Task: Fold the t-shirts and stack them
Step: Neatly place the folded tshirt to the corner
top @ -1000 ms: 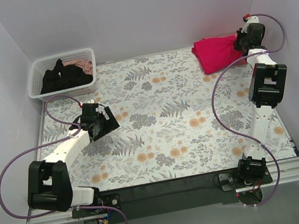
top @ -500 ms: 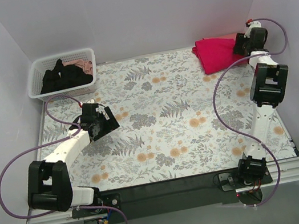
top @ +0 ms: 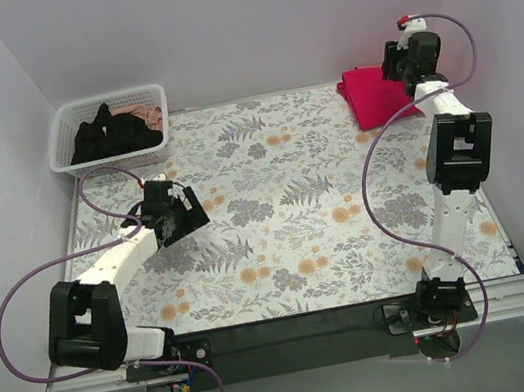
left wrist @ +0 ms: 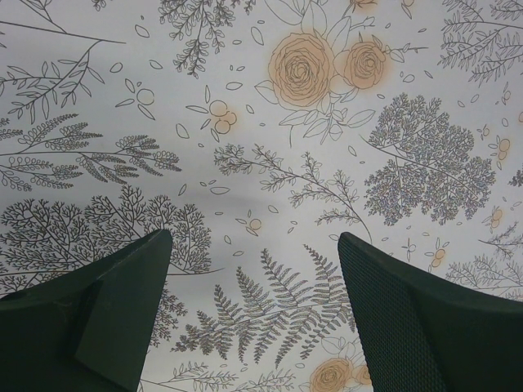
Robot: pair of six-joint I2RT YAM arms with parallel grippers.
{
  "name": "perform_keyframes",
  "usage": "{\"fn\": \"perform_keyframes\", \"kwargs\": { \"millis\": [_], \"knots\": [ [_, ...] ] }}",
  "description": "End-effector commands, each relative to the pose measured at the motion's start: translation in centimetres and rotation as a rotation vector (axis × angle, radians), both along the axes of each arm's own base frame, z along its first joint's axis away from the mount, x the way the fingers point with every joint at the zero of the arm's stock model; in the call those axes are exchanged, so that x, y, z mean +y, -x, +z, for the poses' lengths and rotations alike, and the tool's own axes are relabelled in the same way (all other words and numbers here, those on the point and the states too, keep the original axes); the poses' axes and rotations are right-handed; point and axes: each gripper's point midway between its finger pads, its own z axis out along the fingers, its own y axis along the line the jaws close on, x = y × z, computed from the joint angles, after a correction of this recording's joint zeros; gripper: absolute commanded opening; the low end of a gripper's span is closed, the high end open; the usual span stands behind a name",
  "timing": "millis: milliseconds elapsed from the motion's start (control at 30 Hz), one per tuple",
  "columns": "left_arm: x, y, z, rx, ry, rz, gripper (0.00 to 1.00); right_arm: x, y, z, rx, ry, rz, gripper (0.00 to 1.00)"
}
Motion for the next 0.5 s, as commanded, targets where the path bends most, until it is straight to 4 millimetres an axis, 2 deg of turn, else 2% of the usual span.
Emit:
{"fn": "perform_keyframes", "kwargs": {
  "millis": [0,100,233,333,467],
  "knots": [
    [0.0,-0.4,0.9,-0.037,0.007,-0.011,0.82,1.7,0.5,-3.6,0.058,-0.049,0.049,0.53],
    [0.0,-0.5,1.1,-0.041,0.007,-0.013,0.82,4.2,1.5,-6.2,0.115,-0.104,0.116,0.53],
    [-0.1,-0.5,1.5,-0.053,0.012,-0.012,0.82,7.2,3.1,-8.7,0.202,-0.164,0.198,0.54],
    [-0.6,-0.4,1.9,-0.061,0.038,-0.031,0.81,8.5,4.1,-9.6,0.245,-0.197,0.229,0.53],
    [-0.8,-0.4,2.7,-0.084,0.053,-0.035,0.81,9.9,5.0,-9.8,0.269,-0.277,0.255,0.53]
  ]
}}
